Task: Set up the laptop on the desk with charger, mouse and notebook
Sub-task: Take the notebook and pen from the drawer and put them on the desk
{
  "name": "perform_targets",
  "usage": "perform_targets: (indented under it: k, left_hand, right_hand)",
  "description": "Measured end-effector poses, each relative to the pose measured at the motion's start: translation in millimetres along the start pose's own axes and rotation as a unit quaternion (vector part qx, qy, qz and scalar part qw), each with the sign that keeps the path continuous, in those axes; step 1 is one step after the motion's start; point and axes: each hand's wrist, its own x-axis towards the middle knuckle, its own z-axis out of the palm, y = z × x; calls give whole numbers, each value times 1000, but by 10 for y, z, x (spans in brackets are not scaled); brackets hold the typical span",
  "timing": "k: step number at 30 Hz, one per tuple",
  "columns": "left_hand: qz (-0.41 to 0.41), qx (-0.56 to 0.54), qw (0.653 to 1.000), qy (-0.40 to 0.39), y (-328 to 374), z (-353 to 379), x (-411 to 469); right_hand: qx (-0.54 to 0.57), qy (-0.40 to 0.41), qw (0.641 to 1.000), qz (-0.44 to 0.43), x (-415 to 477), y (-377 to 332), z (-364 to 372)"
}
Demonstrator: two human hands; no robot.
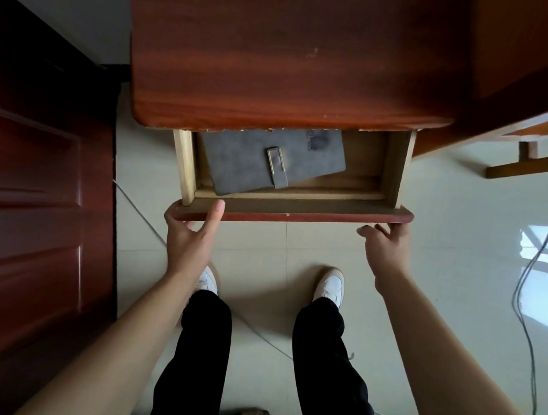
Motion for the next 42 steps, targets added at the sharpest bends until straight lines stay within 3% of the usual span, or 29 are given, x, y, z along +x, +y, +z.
perform_targets:
  k: [4,7,9,11,14,16,20,25,29,35,42]
  left_hand:
    - [-59,4,998,-13,46,-14,26]
    - [-121,-57,991,-7,154,-24,8]
    - [-140,-69,988,16,236,-16,-9]
    - [-125,-48,991,26,304,0,-19]
    - [-90,-1,996,12,328,8,-3]
    - [-75,23,997,-7,303,-3,9]
    - [-50,56,997,-23,246,-40,16]
    - [-56,68,996,-21,262,-49,20]
    - [-71,69,995,-18,350,5,-35]
    - [124,98,980,122,545,44,-252]
    - [80,176,981,24,628,177,-390]
  right_hand:
    - [21,10,999,29,-72,1,-65]
    - [24,23,999,27,-199,-99,-68]
    - [-59,74,995,-31,-291,-225,-61]
    - [-112,120,975,-147,-366,-370,-21]
    - [-125,105,959,-230,-397,-628,121]
    - [-150,49,965,-208,-317,-775,263]
    - [-121,-110,985,-48,-91,-976,527]
    - [-53,-77,995,-17,-111,-1012,640]
    - [50,-175,983,18,-230,-882,484]
    - [158,-213,963,51,-369,-615,119]
    - [165,-277,945,44,-572,-274,-319]
